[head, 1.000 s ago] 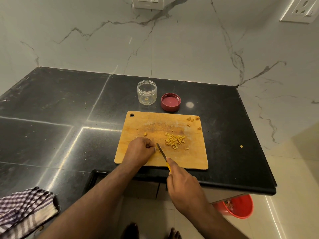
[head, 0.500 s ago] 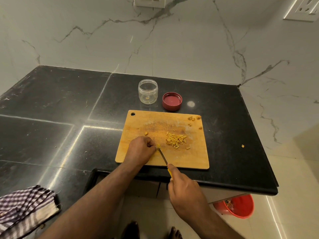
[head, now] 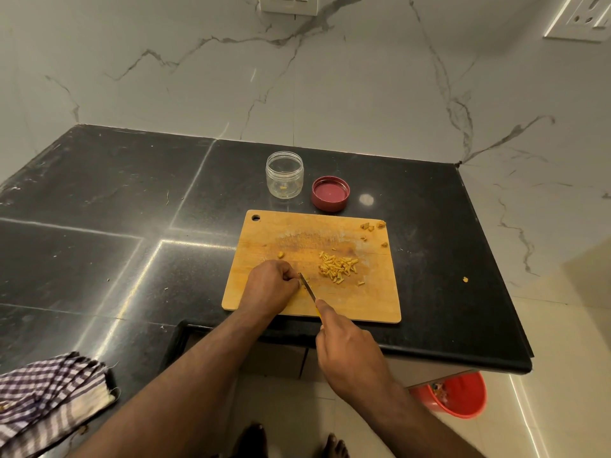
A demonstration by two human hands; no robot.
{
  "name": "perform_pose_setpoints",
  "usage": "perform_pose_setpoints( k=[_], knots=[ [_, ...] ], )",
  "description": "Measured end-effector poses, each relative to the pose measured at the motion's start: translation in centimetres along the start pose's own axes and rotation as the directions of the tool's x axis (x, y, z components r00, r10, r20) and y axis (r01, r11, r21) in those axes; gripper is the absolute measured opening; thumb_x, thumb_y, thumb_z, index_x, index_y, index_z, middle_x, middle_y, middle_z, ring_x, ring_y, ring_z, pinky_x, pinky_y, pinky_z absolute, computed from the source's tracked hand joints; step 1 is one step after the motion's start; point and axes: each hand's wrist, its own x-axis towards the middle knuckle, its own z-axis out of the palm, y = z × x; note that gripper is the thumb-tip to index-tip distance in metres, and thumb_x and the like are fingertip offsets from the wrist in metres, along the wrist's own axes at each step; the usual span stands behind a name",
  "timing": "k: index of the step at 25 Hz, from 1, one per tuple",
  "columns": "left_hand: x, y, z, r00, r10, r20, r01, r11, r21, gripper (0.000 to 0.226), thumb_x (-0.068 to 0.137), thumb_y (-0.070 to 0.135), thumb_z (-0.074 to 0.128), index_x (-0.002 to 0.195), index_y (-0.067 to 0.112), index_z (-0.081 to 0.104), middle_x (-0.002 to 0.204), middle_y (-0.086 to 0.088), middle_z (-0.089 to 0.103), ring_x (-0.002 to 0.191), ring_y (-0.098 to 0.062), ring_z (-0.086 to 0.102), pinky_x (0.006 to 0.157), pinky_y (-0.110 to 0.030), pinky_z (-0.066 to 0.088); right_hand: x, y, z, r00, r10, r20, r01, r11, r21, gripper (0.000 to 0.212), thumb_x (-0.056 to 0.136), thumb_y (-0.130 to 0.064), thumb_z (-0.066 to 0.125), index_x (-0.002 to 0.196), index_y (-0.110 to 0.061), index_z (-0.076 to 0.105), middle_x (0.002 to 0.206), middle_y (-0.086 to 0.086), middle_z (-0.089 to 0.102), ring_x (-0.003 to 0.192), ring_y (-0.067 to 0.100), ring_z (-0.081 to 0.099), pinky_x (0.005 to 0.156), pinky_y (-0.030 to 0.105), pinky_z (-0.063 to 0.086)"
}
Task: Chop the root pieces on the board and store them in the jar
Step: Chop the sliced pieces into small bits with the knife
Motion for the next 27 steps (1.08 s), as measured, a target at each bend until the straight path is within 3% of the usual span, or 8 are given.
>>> perform_pose_setpoints(
  k=[6, 9, 12, 15, 18, 21, 24, 27],
  knots=[
    [0.0, 0.0, 0.0, 1.0, -0.019, -0.01, 0.018, 1.0, -0.022, 0.012, 0.09, 0.023, 0.073, 0.078, 0.025, 0.07, 0.077, 0.015, 0.061, 0.072, -0.004, 0.054, 0.054, -0.014, 0.031, -1.4, 1.0, 0.0, 0.999, 0.014, 0.034, -0.014, 1.0, 0.01, 0.052, 0.102, -0.032, 0.032, 0.153, -0.032, 0.02, 0.113, -0.003, 0.063, 0.093, 0.017, 0.061, 0.077, 0.036, 0.048],
    [0.0, -0.2, 0.0, 1.0, -0.02, -0.006, 0.019, 0.999, -0.029, 0.014, 0.09, 0.024, 0.073, 0.077, 0.027, 0.068, 0.078, 0.016, 0.06, 0.072, 0.0, 0.053, 0.055, -0.012, 0.031, -2.7, 1.4, -0.2, 0.999, 0.029, 0.025, -0.031, 0.997, 0.069, 0.052, 0.103, -0.035, 0.031, 0.153, -0.035, 0.02, 0.118, -0.007, 0.061, 0.098, 0.013, 0.059, 0.083, 0.036, 0.049],
    [0.0, -0.5, -0.1, 1.0, -0.006, 0.019, 0.007, 0.999, -0.054, 0.006, 0.092, 0.024, 0.071, 0.093, 0.024, 0.077, 0.092, 0.013, 0.068, 0.084, -0.003, 0.059, 0.064, -0.012, 0.038, -2.6, 1.7, -1.0, 0.998, 0.048, -0.035, -0.043, 0.99, 0.133, 0.05, 0.104, -0.034, 0.033, 0.152, -0.037, 0.021, 0.131, -0.009, 0.056, 0.106, 0.011, 0.058, 0.085, 0.031, 0.049],
    [-0.3, -1.2, -0.8, 0.999, -0.044, -0.003, 0.043, 0.988, -0.146, 0.02, 0.095, 0.023, 0.067, 0.113, 0.021, 0.076, 0.111, 0.009, 0.069, 0.094, -0.004, 0.058, 0.078, -0.019, 0.044, -2.2, 2.5, -1.6, 0.997, 0.057, -0.06, -0.048, 0.989, 0.143, 0.05, 0.103, -0.033, 0.035, 0.151, -0.038, 0.022, 0.132, -0.009, 0.056, 0.106, 0.01, 0.058, 0.086, 0.031, 0.049],
    [-0.7, -1.9, -1.7, 0.988, -0.099, -0.118, 0.068, 0.967, -0.244, 0.021, 0.097, 0.021, 0.061, 0.113, 0.023, 0.074, 0.109, 0.01, 0.066, 0.085, -0.002, 0.057, 0.066, -0.017, 0.043, -1.9, 2.4, -1.1, 1.0, -0.014, 0.003, 0.014, 0.992, 0.126, 0.051, 0.103, -0.034, 0.034, 0.152, -0.037, 0.021, 0.134, -0.01, 0.054, 0.109, 0.011, 0.056, 0.089, 0.031, 0.048],
    [-1.0, -2.3, -1.8, 0.985, -0.123, -0.118, 0.088, 0.962, -0.26, 0.019, 0.099, 0.02, 0.059, 0.113, 0.025, 0.071, 0.104, 0.01, 0.063, 0.086, -0.004, 0.056, 0.065, -0.016, 0.041, -2.1, 2.6, 0.0, 0.995, -0.073, 0.071, 0.068, 0.995, 0.074, 0.051, 0.104, -0.036, 0.031, 0.152, -0.041, 0.016, 0.123, -0.012, 0.053, 0.094, 0.011, 0.056, 0.079, 0.033, 0.049],
    [-1.2, -2.4, -1.8, 0.988, -0.122, -0.096, 0.095, 0.964, -0.248, 0.016, 0.099, 0.023, 0.061, 0.112, 0.025, 0.069, 0.101, 0.013, 0.061, 0.089, -0.003, 0.055, 0.066, -0.015, 0.04, -1.7, 4.4, -0.3, 1.0, 0.016, 0.005, -0.017, 0.996, 0.091, 0.05, 0.104, -0.034, 0.032, 0.152, -0.042, 0.018, 0.12, -0.013, 0.053, 0.083, 0.01, 0.057, 0.071, 0.03, 0.05],
    [-1.2, -2.3, -1.8, 0.988, -0.119, -0.095, 0.091, 0.96, -0.264, 0.013, 0.098, 0.025, 0.063, 0.11, 0.025, 0.069, 0.096, 0.014, 0.062, 0.088, -0.003, 0.056, 0.065, -0.015, 0.039, -1.6, 5.8, -1.2, 0.996, 0.07, -0.049, -0.062, 0.986, 0.158, 0.049, 0.104, -0.034, 0.034, 0.15, -0.046, 0.021, 0.119, -0.017, 0.052, 0.088, 0.009, 0.058, 0.074, 0.03, 0.052]
  ],
)
